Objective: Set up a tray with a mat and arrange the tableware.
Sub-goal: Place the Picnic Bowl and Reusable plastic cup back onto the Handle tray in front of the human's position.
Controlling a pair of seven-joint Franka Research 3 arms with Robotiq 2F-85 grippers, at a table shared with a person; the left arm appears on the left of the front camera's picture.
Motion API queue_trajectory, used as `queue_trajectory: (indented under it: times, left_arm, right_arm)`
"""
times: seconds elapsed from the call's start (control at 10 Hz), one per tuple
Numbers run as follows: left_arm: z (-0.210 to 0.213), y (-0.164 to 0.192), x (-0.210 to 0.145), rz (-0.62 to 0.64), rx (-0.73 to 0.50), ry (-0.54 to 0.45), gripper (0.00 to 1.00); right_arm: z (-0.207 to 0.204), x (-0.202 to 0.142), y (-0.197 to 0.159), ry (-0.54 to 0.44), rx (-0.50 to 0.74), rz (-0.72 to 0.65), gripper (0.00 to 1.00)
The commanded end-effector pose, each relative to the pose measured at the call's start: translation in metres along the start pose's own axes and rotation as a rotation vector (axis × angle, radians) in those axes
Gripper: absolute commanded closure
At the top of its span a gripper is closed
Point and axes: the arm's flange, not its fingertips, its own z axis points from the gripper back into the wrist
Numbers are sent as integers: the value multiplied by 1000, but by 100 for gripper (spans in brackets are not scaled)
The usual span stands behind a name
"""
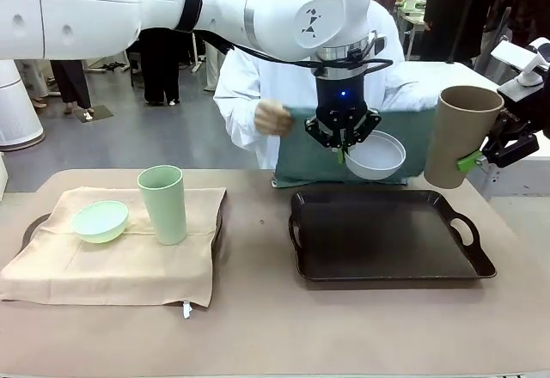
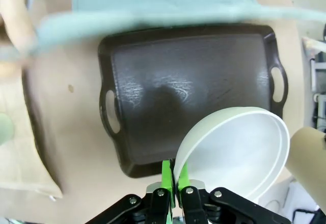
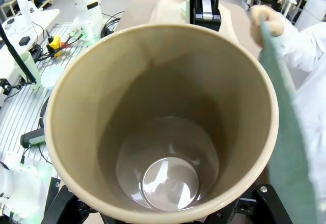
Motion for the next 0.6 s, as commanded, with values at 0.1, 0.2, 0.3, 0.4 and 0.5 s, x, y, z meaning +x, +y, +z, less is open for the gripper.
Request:
queue_trajectory:
  times: [0.1,0.2,0.3,0.4,0.5]
  left_arm:
    - [4,1,2,-14,-14,7,100]
    - [4,1,2,-14,-14,7,100]
    - [4,1,2,-14,-14,7,100]
    - [4,1,2,-14,-14,7,100]
    - [4,1,2,-14,-14,7,100]
  right_arm:
    - [1,1,-2,1,-6,12,78]
    - [1,1,-2,1,-6,12,78]
    - [1,1,-2,1,-6,12,78]
    - [1,1,-2,1,-6,12,78]
    - [1,1,-2,1,-6,12,78]
